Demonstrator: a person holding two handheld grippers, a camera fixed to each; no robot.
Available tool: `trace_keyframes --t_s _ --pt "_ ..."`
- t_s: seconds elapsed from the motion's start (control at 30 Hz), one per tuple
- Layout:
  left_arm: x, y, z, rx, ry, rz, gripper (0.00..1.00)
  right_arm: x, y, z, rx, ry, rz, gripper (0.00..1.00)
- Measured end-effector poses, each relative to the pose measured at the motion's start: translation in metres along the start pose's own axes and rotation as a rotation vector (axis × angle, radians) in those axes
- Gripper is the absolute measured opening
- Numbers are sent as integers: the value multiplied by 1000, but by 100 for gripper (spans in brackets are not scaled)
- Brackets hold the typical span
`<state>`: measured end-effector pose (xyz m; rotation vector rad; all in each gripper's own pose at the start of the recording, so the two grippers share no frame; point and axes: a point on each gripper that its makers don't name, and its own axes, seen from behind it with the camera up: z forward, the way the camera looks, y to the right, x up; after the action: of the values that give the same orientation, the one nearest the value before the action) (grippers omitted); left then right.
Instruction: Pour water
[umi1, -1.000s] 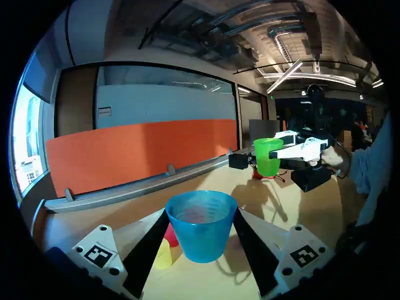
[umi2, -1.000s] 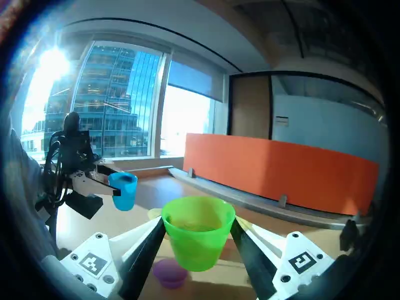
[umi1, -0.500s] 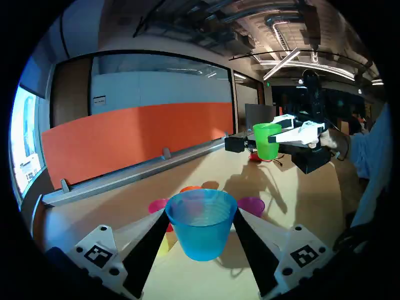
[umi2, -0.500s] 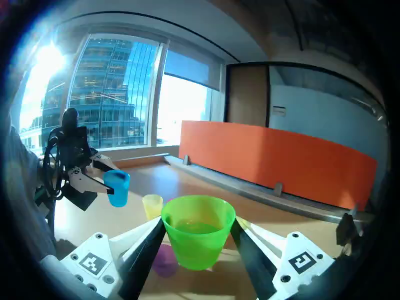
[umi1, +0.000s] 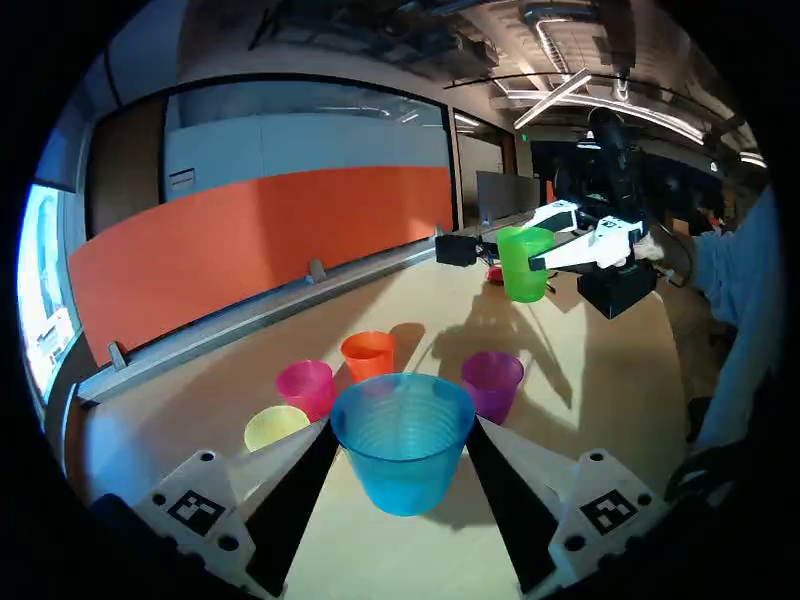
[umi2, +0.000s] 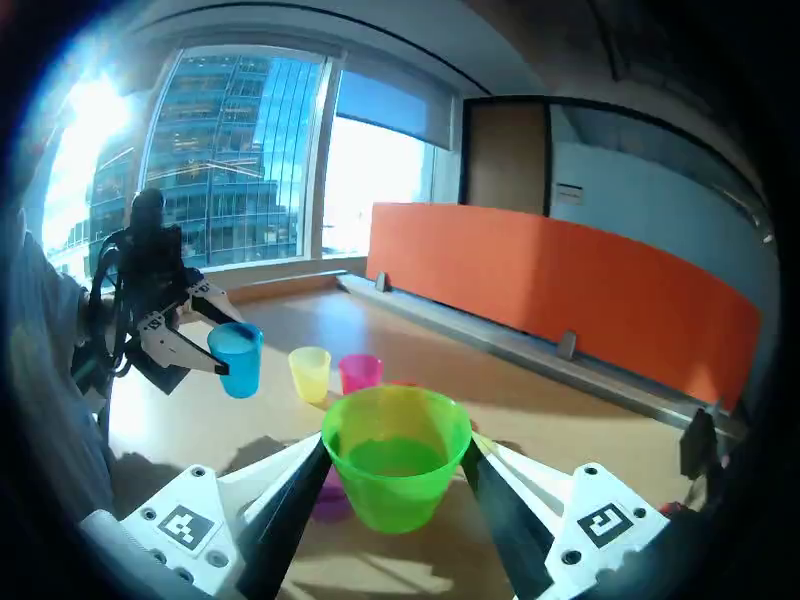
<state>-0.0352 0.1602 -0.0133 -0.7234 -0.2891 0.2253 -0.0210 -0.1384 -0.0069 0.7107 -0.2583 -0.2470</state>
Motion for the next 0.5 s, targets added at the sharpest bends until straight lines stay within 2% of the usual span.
trace_keyframes --t_s 0.5 --pt "-38 7 9 -23 -108 20 88 -46 -1 6 23 -108 6 90"
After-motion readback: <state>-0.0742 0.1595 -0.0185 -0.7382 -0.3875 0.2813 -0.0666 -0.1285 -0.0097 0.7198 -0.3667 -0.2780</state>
